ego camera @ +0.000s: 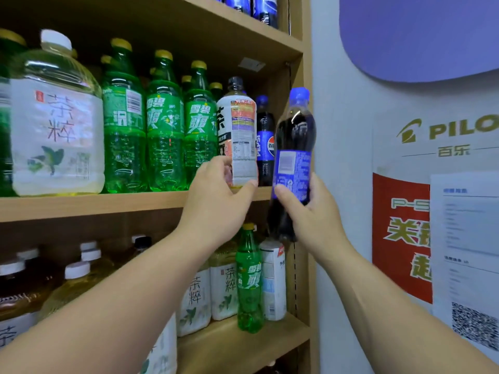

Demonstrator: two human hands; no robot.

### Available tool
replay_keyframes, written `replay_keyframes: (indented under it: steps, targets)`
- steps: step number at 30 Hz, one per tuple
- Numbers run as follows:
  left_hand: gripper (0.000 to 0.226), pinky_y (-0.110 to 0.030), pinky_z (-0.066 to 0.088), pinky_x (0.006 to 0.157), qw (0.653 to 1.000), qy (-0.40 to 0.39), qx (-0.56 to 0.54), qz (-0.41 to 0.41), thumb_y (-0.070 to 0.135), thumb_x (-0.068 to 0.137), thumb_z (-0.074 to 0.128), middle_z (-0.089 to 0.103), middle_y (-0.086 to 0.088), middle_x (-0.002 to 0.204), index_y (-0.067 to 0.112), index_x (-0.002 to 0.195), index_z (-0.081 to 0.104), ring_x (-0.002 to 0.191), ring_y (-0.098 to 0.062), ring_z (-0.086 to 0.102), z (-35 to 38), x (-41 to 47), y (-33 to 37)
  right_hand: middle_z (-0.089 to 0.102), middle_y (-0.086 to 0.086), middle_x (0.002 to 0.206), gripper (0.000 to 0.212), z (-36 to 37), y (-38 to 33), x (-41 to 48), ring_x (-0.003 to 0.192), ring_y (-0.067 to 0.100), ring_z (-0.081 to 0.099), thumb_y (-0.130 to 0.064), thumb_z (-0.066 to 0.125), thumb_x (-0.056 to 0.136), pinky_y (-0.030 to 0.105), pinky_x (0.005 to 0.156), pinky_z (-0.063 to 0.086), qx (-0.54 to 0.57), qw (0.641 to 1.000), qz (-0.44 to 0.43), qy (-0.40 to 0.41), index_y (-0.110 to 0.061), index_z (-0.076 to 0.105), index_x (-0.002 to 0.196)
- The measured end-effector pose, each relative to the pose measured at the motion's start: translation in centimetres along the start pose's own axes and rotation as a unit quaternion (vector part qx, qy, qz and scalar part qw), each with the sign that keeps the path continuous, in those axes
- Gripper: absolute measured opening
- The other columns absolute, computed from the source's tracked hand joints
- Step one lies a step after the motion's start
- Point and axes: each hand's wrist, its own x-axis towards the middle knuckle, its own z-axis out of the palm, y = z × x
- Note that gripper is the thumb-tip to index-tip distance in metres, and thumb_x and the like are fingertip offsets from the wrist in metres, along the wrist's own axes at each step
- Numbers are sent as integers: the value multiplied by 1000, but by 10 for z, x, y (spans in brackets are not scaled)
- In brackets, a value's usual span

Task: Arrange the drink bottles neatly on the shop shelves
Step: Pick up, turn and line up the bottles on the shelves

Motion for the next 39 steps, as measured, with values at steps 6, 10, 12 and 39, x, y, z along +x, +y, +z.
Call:
replay_keyframes:
  steps: [6,10,12,39]
  targets:
    - [64,-41,43,105,989,7,143,43,45,90,68,54,-6,135,17,143,48,128,-27,50,0,31,7,70,-11,121,50,3,-7,81,106,5,67,-43,72,90,32,91,58,-28,1000,-5,2,-29,57,136]
    - [58,-46,48,99,979,-26,202,31,46,89,67,51,-9,132,16,136,51,122,-33,54,0,43,7,67,-4,123,55,11,-2,115,102,10,65,-38,74,90,22,77,53,-55,998,13,-3,-20,51,136]
    - [58,-47,49,97,974,-38,221,39,45,90,67,48,-9,133,16,136,48,119,-33,55,2,45,6,64,0,121,57,19,4,124,97,12,63,-36,76,89,19,69,46,-55,998,35,9,-17,45,132]
    - [51,-41,51,90,941,-17,309,135,36,96,63,25,-6,160,22,143,49,114,-31,60,21,47,-13,59,-1,118,61,38,34,122,104,19,60,-60,70,85,27,70,39,-285,949,1,135,-24,55,133]
